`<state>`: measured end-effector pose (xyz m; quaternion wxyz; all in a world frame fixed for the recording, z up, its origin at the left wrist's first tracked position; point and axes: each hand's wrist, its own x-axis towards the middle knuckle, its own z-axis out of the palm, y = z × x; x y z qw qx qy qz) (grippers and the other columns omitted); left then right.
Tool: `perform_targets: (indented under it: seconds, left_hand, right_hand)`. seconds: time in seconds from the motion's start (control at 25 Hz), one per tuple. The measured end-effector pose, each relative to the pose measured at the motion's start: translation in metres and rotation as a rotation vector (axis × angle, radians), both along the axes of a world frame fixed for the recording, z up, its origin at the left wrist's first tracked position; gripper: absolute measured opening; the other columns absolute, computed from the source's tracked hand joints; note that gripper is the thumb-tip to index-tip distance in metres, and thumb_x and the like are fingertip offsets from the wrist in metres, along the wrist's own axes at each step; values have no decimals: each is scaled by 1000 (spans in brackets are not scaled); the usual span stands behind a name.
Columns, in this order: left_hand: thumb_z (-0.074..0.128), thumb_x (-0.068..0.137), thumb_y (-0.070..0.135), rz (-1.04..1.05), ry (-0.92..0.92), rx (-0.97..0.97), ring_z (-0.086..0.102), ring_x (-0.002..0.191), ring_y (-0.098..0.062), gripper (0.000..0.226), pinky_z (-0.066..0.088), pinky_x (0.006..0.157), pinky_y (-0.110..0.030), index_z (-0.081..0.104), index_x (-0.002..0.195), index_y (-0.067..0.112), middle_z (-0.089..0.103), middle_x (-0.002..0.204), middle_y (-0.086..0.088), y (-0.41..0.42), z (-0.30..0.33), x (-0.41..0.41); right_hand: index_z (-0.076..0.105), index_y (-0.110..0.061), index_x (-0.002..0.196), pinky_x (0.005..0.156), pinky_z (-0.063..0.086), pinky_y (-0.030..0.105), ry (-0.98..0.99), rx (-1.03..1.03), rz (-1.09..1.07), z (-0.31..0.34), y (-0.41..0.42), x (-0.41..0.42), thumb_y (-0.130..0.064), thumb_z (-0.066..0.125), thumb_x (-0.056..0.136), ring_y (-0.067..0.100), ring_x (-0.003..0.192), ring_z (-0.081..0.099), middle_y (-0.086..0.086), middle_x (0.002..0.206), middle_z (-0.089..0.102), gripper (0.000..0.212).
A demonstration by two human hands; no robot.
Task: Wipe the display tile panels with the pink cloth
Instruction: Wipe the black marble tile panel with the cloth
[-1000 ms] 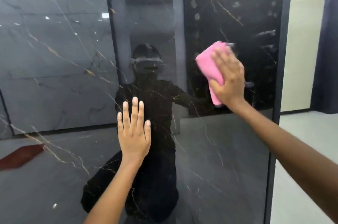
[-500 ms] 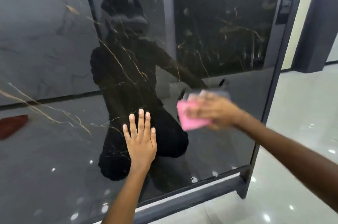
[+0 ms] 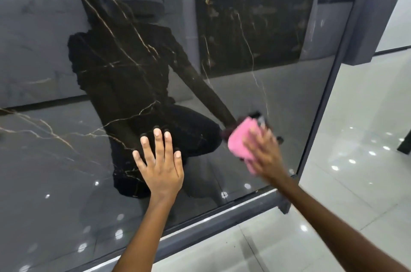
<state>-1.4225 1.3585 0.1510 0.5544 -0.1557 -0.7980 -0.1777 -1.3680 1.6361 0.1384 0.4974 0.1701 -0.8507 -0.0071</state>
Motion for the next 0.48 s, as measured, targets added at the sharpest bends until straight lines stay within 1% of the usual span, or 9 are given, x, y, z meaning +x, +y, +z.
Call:
perform_targets:
  seconds: [0.12, 0.16, 0.2, 0.24, 0.32, 0.36, 0.4, 0.44, 0.48]
  left_hand:
    - [11, 106, 39, -24, -6, 26, -11, 151, -19, 54, -7, 120, -44, 0, 157, 24, -9, 164, 8, 2, -3, 1]
    - [10, 106, 40, -31, -4, 34, -10, 151, -18, 54, -7, 121, -43, 1, 157, 25, -8, 164, 9, 3, -4, 0]
    - [9, 106, 40, -42, -11, 40, -10, 151, -18, 54, -8, 121, -43, 1, 157, 26, -8, 164, 9, 3, -5, 0]
    - [9, 106, 41, -57, -19, 40, -10, 151, -18, 54, -8, 121, -42, 1, 157, 26, -8, 164, 10, 2, -5, 1]
    - [9, 106, 41, -75, -30, 19, -10, 151, -17, 54, -9, 120, -42, 0, 157, 27, -9, 164, 11, 0, -2, 2]
    - [9, 106, 41, -81, -41, 9, -11, 151, -17, 54, -10, 120, -42, -1, 157, 27, -10, 164, 11, -2, -2, 3]
    - [9, 106, 41, -87, -47, 5, -12, 150, -17, 54, -11, 120, -42, -1, 157, 27, -10, 164, 11, -3, -3, 5]
    - [9, 106, 41, -89, -46, 9, -13, 150, -17, 54, -11, 120, -42, -2, 157, 27, -11, 164, 10, -3, -3, 6]
    - [9, 106, 41, -84, -41, 19, -12, 150, -17, 54, -10, 120, -43, -1, 157, 27, -10, 164, 10, -1, -2, 6]
  right_hand:
    - [29, -29, 149, 115, 20, 55, 220, -380, 97, 118, -27, -24, -15, 55, 86, 33, 147, 13, -7, 160, 14, 69]
    - [34, -27, 146, 116, 18, 53, 251, -399, 108, 130, -42, -30, -15, 55, 83, 32, 148, 10, -9, 160, 14, 68]
    - [35, -26, 145, 118, 15, 51, 263, -315, 115, 121, -57, -33, -18, 56, 81, 29, 148, 8, -9, 160, 11, 67]
    - [33, -27, 145, 118, 12, 50, 241, -103, 118, 86, -66, -34, -24, 57, 81, 28, 149, 7, -7, 162, 8, 69]
    - [26, -30, 150, 119, 2, 48, 50, 418, 89, -12, -65, -20, -32, 65, 78, 27, 148, 8, -4, 162, 6, 81]
    - [24, -31, 151, 120, -3, 46, -70, 660, 75, -48, -51, -9, -29, 72, 74, 26, 148, 6, -4, 162, 6, 90]
    - [27, -30, 150, 121, -6, 44, -142, 833, 92, -60, -33, -2, -23, 77, 70, 24, 149, 4, -5, 162, 9, 95]
    - [33, -29, 148, 121, -6, 43, -151, 906, 126, -50, -20, 0, -17, 77, 68, 24, 149, 6, -6, 161, 15, 93]
    - [37, -28, 146, 121, -3, 42, -88, 883, 157, -29, -13, -3, -13, 72, 70, 23, 148, 11, -5, 158, 23, 84]
